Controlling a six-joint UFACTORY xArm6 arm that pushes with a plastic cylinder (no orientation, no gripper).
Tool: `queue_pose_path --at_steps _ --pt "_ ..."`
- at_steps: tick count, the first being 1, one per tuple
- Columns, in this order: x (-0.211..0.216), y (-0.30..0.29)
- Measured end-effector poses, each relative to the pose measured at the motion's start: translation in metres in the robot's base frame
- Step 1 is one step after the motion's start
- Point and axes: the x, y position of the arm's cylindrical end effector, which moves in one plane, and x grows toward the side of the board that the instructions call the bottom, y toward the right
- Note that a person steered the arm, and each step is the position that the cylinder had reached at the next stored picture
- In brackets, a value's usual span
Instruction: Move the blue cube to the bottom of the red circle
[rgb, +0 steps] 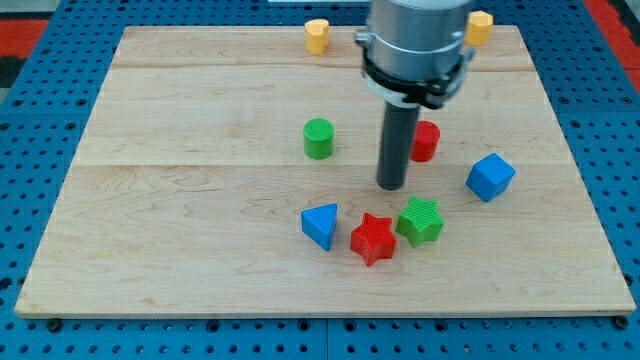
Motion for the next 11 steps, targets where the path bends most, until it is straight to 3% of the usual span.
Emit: queue_pose_path --at_steps 3,5,7,11 --pt "0.036 0.101" --pt "0.014 0.141" --pt "-0.018 0.141" --pt "-0.003 0.081"
